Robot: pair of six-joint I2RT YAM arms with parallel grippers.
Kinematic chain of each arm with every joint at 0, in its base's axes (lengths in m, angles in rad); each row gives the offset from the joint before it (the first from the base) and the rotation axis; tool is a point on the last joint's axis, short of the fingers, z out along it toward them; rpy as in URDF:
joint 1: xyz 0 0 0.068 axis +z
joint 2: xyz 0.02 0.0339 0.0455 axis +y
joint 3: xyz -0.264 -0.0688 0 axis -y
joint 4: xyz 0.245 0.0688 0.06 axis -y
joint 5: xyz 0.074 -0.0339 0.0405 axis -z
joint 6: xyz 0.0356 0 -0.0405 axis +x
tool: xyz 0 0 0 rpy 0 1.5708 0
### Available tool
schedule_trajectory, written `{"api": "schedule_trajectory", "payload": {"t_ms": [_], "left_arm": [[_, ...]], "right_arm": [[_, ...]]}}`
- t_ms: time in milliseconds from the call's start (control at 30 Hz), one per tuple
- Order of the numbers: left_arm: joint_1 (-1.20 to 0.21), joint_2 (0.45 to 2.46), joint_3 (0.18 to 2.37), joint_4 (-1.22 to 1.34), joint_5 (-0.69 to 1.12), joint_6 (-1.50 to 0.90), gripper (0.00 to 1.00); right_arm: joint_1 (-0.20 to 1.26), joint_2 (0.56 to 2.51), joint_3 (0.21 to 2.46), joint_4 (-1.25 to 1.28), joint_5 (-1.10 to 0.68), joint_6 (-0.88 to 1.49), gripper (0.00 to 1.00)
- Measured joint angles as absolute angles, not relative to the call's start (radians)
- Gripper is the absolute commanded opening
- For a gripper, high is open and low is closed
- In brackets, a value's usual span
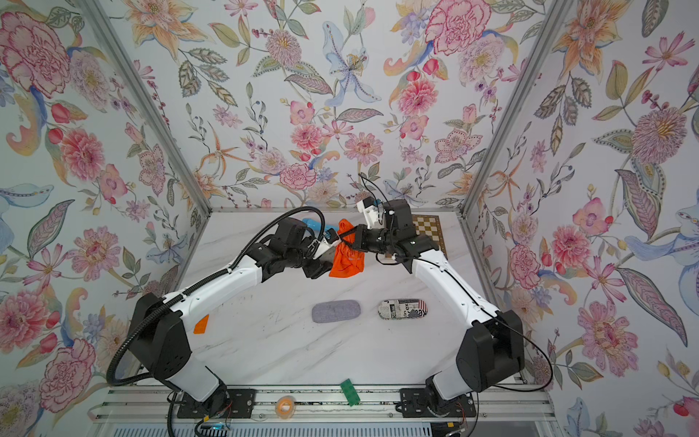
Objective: Wipe the eyeglass case
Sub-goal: Wipe the dirt from the eyeglass case.
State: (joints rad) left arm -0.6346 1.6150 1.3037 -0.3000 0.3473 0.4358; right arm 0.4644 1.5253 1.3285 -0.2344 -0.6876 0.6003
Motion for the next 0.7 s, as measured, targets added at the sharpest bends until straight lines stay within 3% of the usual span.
{"api": "schedule_trajectory", "payload": {"t_ms": [133, 400, 600, 700], "left_arm": [[-0.637, 1.535, 1.208, -0.251, 0.330, 0.392, 0.48], [-0.658, 1.445, 1.140, -0.173, 0.299, 0.334, 0.47], [-0.665, 1.346, 1.046, -0.151, 0.278, 0.347, 0.47], [-0.685, 1.316, 1.001, -0.155, 0.249, 0.365, 0.46]], "right_arm": [[0.517, 1.538, 1.312, -0.221, -0.692, 0.630, 0.00], [0.482, 1.507, 1.424, -0.357, -0.690, 0.572, 0.00], [0.616, 1.514, 1.401, -0.356, -0.654, 0.583, 0.00], [0.614, 1.524, 1.418, -0.441, -0.658, 0.556, 0.00]]}}
